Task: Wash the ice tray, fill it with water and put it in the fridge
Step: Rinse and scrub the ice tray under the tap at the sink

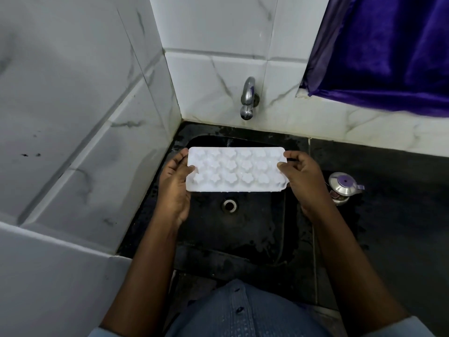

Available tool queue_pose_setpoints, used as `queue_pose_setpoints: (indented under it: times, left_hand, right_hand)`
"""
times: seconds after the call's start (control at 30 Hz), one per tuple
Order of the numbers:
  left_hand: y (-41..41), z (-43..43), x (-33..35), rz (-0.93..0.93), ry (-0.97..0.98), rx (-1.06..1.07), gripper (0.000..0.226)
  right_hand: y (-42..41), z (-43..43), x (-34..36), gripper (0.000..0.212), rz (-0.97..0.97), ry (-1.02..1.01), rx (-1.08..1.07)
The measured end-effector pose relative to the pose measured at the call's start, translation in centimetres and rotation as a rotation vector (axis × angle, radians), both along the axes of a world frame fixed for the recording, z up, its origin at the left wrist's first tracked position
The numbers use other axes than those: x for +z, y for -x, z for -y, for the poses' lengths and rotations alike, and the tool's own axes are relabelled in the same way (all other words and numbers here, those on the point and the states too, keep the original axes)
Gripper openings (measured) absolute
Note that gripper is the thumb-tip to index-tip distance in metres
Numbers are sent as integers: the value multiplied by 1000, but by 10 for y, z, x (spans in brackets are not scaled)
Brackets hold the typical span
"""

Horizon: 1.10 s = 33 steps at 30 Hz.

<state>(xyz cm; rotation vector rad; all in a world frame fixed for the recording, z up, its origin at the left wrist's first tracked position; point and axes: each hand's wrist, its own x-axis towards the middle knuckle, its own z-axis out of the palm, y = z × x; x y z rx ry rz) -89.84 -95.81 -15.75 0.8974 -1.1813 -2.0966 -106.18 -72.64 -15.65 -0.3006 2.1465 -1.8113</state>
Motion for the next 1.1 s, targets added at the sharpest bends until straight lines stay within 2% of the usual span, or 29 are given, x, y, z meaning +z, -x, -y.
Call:
queue_pose_setpoints:
  times: [0.07, 0.17, 0.33, 0.47, 0.77, 0.87, 1.03, 1.1]
  left_hand:
    - [1, 1, 2, 3, 4, -6, 45]
    - [1, 1, 2, 43, 7, -8, 59]
    - [-4, -2, 5, 69, 23, 7, 64]
    - [-1, -4, 8, 45, 30, 33, 56]
    - [1, -4, 15, 40, 28, 30, 48]
    - [3, -5, 16, 53, 10, 51, 37]
    - [8, -7, 13, 29, 17, 37, 41]
    - [8, -8, 13, 28, 15, 22, 45]
  right_hand:
    - [-2, -1, 3, 24, 8, 35, -13]
    - [-4, -2, 3, 33, 12, 19, -19]
    - [-7, -6, 0, 38, 0, 18, -4]
    - [-10, -8, -2, 34, -37, 19, 40]
    - [-11, -9, 1, 35, -60, 48, -22]
    - [-12, -6, 3, 32, -65, 27, -10]
    - [-10, -6, 4, 21, -71, 40, -71]
    - [-10, -5, 2, 24, -83, 35, -59]
